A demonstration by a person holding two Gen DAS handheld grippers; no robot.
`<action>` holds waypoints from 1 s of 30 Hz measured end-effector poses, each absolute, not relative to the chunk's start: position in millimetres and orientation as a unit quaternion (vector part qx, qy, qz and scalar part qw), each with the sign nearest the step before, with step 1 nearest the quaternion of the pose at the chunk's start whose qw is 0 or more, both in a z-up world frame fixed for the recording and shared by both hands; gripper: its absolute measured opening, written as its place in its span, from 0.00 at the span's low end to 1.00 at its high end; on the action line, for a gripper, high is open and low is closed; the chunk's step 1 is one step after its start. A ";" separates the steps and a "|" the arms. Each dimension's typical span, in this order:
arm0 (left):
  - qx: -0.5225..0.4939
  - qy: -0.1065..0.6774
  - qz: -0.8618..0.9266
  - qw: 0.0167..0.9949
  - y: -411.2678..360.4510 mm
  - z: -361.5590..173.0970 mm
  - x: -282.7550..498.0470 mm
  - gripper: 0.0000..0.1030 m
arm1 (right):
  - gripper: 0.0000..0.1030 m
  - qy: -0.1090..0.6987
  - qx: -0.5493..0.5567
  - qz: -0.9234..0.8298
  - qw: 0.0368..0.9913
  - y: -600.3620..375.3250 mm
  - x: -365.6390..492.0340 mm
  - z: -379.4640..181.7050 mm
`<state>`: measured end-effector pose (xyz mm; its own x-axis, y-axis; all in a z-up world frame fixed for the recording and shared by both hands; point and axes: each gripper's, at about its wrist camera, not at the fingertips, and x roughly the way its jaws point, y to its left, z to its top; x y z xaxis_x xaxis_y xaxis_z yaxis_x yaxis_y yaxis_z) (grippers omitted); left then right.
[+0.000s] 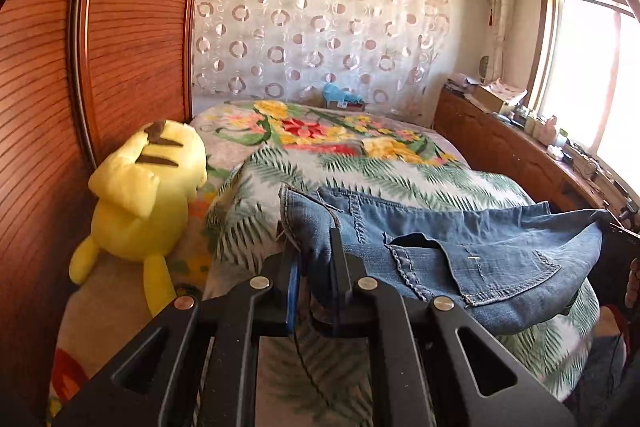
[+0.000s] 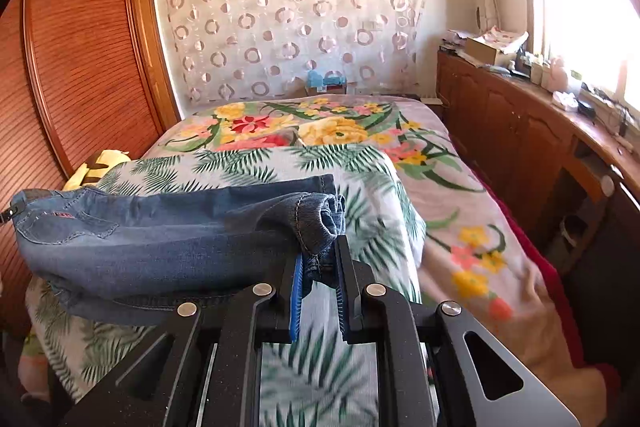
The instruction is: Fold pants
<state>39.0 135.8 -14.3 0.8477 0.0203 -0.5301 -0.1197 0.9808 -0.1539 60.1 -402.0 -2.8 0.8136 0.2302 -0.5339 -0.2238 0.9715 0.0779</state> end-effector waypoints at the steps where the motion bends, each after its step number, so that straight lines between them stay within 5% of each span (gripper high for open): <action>1: -0.093 0.277 0.035 0.956 133.9 -18.2 33.7 0.13 | 0.14 0.284 0.009 0.120 0.951 -405.6 51.7 -4.1; 15: -0.075 0.359 0.041 0.929 120.8 -80.1 21.3 0.16 | 0.15 0.345 0.055 0.109 0.931 -415.1 43.7 -51.3; 30: -0.065 0.333 0.041 0.940 117.5 -59.0 5.4 0.57 | 0.21 0.340 0.061 0.100 0.933 -415.9 33.4 -50.8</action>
<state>5.4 117.5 -59.0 0.7745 0.0328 -0.6317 -0.1196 0.9882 -0.0953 33.4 -415.9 -50.8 0.7491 0.2272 -0.6222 -0.1445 0.9728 0.1813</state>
